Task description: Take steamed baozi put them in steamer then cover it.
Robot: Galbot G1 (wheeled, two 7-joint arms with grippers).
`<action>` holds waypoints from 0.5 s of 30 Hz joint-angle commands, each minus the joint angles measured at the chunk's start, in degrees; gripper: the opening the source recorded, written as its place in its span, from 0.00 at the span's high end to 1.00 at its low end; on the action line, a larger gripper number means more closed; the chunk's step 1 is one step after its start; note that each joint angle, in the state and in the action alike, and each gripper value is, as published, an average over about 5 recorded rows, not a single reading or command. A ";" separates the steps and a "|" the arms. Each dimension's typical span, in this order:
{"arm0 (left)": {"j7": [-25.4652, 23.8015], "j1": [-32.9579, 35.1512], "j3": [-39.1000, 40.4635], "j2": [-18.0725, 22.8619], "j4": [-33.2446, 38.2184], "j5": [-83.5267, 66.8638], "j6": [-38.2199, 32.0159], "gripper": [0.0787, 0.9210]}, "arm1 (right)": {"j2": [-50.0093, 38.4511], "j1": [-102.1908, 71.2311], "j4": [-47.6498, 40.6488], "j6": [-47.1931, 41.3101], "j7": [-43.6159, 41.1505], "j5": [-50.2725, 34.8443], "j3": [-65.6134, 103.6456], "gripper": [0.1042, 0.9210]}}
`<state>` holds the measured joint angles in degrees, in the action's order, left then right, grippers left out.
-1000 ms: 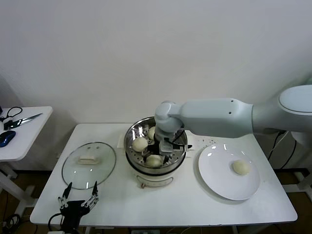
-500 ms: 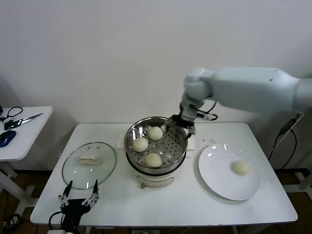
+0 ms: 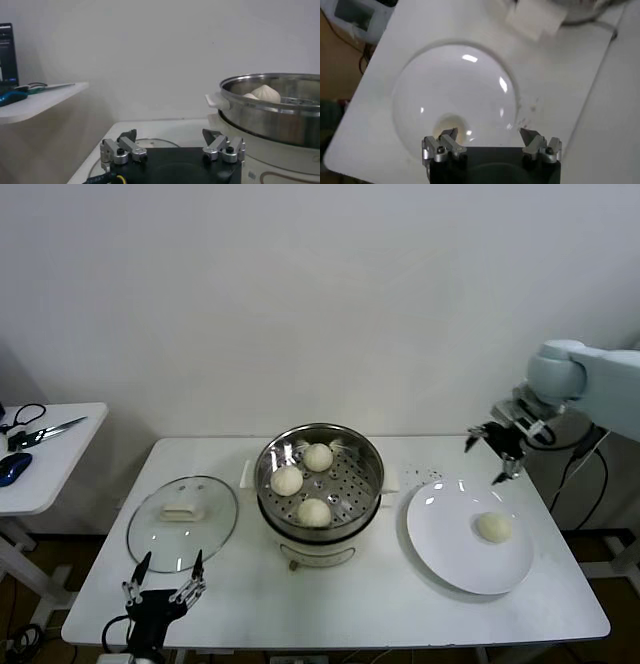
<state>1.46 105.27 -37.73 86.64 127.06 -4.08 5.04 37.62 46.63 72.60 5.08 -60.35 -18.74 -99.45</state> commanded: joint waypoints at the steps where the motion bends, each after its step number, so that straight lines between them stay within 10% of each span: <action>1: -0.03 -0.15 0.03 -0.07 0.05 -0.02 0.04 0.12 | -9.11 -21.37 -5.51 -9.63 0.86 5.99 14.93 0.12; 15: 0.19 0.50 -0.21 0.54 -0.64 0.34 -0.36 0.12 | -2.04 -34.23 -13.85 -9.90 3.96 9.89 25.73 0.12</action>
<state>1.70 105.85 -37.97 87.28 126.24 -3.52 4.63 34.09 23.34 64.25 -2.64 -58.03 -11.80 -82.38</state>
